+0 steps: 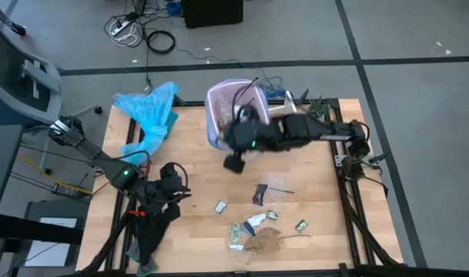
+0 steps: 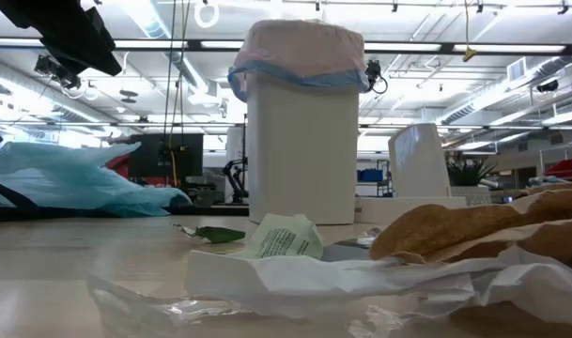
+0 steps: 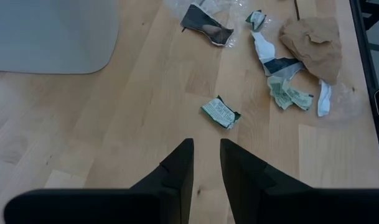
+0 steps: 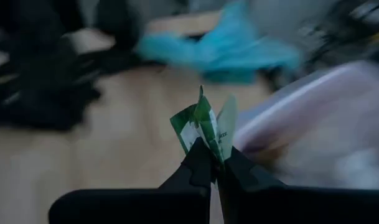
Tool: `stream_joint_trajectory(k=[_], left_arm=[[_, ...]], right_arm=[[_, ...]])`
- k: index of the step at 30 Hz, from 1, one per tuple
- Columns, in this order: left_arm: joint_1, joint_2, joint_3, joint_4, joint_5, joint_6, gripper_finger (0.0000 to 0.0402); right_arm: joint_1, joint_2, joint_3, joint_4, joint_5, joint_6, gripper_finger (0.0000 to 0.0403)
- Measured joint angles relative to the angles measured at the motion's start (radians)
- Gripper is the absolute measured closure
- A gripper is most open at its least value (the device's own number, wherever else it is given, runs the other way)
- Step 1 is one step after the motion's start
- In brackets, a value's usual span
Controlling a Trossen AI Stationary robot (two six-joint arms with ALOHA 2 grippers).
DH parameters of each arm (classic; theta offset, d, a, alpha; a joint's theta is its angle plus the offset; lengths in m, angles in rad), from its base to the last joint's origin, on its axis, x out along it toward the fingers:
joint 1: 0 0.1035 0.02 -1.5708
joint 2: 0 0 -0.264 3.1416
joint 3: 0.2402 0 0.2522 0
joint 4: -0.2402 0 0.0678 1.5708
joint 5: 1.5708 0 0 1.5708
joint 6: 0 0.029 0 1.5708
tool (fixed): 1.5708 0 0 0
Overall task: Place trash/remove bag and relplace
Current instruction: Put the green plastic material and light green plastic material into the trash bin, then put the left green plastic material into the white trash bin
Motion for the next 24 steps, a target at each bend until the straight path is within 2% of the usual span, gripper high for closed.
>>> stream_joint_trajectory(k=[3,6,12,17,22,24], left_arm=[[0.000,0.000,0.000,0.000,0.007,-0.005,0.0314],[0.000,0.000,0.000,0.001,0.021,-0.007,0.0314],[0.000,0.000,0.000,0.002,0.035,-0.030,0.0314],[0.000,0.000,0.000,0.006,0.035,-0.028,0.0314],[0.000,0.000,0.000,0.031,0.035,-0.011,0.0314],[0.000,0.000,0.000,0.043,0.035,0.025,0.0313]], right_arm=[[-0.057,-0.001,0.035,-0.007,0.097,-0.044,0.0393],[-0.121,-0.001,0.040,-0.049,0.106,-0.055,0.0376],[-0.222,0.000,0.039,-0.185,0.036,0.010,0.0295],[-0.244,-0.029,0.039,-0.286,-0.004,0.061,0.0229],[-0.226,-0.090,0.042,-0.507,-0.110,0.233,0.0203],[-0.200,-0.122,0.024,-0.496,-0.161,0.293,0.0203]])
